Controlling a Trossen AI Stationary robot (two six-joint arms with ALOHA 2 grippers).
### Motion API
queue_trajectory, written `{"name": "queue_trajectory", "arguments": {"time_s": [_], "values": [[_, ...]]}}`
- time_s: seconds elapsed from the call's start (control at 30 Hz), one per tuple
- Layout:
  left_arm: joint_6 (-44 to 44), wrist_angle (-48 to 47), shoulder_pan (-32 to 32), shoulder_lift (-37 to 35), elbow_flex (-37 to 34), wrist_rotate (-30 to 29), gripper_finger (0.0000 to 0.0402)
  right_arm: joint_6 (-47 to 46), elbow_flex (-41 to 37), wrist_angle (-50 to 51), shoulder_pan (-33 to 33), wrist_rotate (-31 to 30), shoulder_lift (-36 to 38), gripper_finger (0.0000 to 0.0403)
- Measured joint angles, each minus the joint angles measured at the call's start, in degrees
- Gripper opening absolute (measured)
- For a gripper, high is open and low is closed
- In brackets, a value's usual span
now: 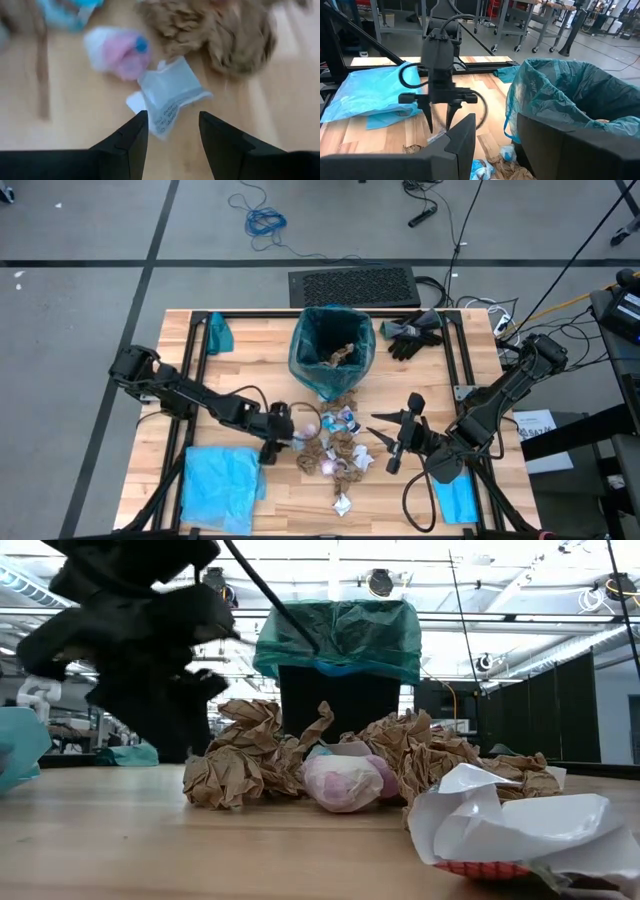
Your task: Place trash/remove bag and relplace
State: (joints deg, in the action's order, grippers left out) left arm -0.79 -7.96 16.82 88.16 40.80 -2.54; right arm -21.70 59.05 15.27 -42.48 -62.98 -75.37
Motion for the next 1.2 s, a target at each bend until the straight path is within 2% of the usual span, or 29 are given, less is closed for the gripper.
{"name": "queue_trajectory", "arguments": {"time_s": [0.1, 0.2, 0.33, 0.47, 0.6, 0.87, 1.03, 1.1, 1.2], "values": [[13.6, 0.1, 1.6, 0.0, 0.0, -3.8, 0.0171, 0.3, 0.0, 0.0, 0.0, 0.0, 0.0, 0.0137], [22.7, 0.1, 2.5, 0.0, 0.0, -5.1, 0.0171, 0.3, 0.0, 0.0, 0.0, 0.0, 0.0, 0.0137], [26.5, 0.2, 2.8, 0.0, 0.0, -5.6, 0.0171, 0.5, 0.0, 0.0, 0.0, 0.0, 0.0, 0.0137], [28.2, 0.6, 2.7, 0.0, 0.0, -8.5, 0.0171, 0.5, 0.0, 0.0, 0.0, 0.0, 0.0, 0.0137], [28.5, 2.5, 2.7, 0.6, 0.0, -8.7, 0.0160, 0.5, 0.0, 0.0, 0.0, 0.0, 0.0, 0.0137], [27.7, 3.6, 2.9, 5.5, 0.1, -5.5, 0.0092, 0.5, 0.0, 0.0, 0.0, 0.0, 0.0, 0.0137], [23.8, 4.8, 2.8, 6.4, 0.5, -9.6, 0.0041, 0.5, 0.0, 0.0, 0.0, 0.0, 0.0, 0.0137], [19.3, 3.5, 2.8, 6.3, 1.4, -12.8, 0.0012, 0.5, 0.0, 0.0, 0.0, 0.0, 0.0, 0.0137], [11.0, -1.1, 2.8, 4.9, 4.0, -16.6, 0.0004, 0.4, 0.0, 0.0, 0.0, 0.0, 0.0, 0.0137]]}}
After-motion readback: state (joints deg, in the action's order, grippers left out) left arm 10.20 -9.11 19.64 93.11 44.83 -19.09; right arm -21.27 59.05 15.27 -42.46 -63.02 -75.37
